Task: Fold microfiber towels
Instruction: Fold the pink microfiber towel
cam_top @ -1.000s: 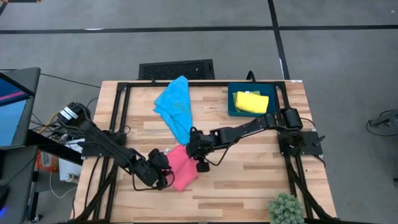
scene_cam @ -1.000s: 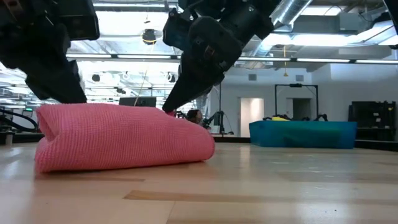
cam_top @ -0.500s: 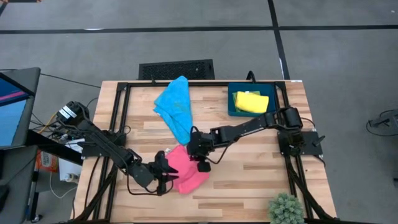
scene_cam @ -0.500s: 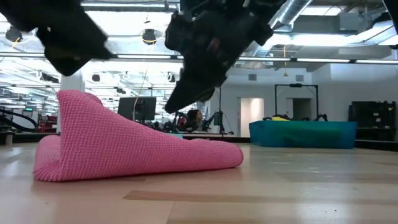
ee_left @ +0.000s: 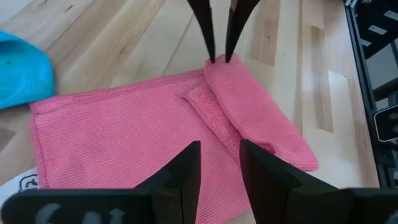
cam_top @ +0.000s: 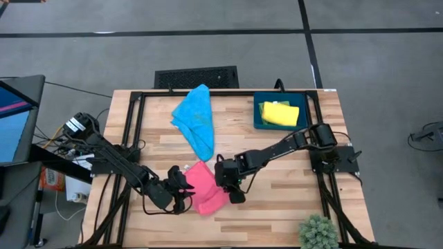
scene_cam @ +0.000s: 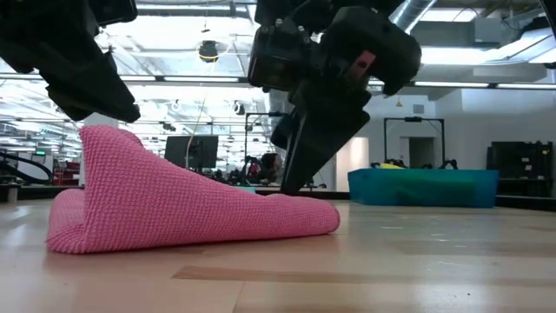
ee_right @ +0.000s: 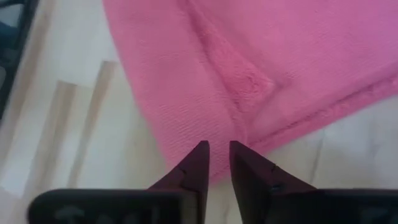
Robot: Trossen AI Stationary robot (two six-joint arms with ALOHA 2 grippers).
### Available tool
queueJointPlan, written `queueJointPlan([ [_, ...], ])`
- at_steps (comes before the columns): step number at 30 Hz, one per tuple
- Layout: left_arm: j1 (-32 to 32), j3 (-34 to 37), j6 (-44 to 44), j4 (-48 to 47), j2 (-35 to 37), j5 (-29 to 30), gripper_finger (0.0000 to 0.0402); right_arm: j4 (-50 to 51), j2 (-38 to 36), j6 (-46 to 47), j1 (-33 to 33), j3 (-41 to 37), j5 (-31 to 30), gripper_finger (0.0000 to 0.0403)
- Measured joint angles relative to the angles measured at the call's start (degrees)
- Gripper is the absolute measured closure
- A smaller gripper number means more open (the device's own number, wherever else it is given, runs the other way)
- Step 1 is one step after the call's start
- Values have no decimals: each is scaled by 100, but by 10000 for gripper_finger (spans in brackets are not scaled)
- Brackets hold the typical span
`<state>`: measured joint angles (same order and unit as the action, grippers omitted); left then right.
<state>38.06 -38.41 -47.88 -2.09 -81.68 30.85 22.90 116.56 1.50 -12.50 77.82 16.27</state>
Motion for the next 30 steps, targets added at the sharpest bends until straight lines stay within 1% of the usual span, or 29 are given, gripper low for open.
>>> queueJointPlan([
  [5, 0, 0, -41, -2, -1, 1, 299, -51, 1, 0, -10, 0, -324, 268],
  [9, 0, 0, -64, -31, -1, 0, 299, -50, 1, 14, 33, 0, -421, 234],
  [12, 0, 0, -15, -36, -1, 2, 299, -25, 2, 11, 19, 0, -404, 222],
  [15, 2, 0, -20, -89, -1, 2, 299, -160, 192, 48, -100, 11, -343, 222],
  [17, 2, 4, -22, -124, -1, 2, 299, -25, 215, 48, -183, -29, -328, 226],
  [19, 0, 4, -22, -153, -3, 1, 299, -250, 321, 51, -255, 39, -332, 233],
  [21, 2, 7, -24, -167, -3, 1, 299, -99, 338, 50, -275, 26, -402, 246],
  [23, 2, 7, -24, -186, -3, 0, 299, -69, 329, 67, -284, 18, -440, 267],
  [30, 2, 6, -15, -208, -3, 2, 299, 99, 343, 106, -204, 154, -439, 364],
])
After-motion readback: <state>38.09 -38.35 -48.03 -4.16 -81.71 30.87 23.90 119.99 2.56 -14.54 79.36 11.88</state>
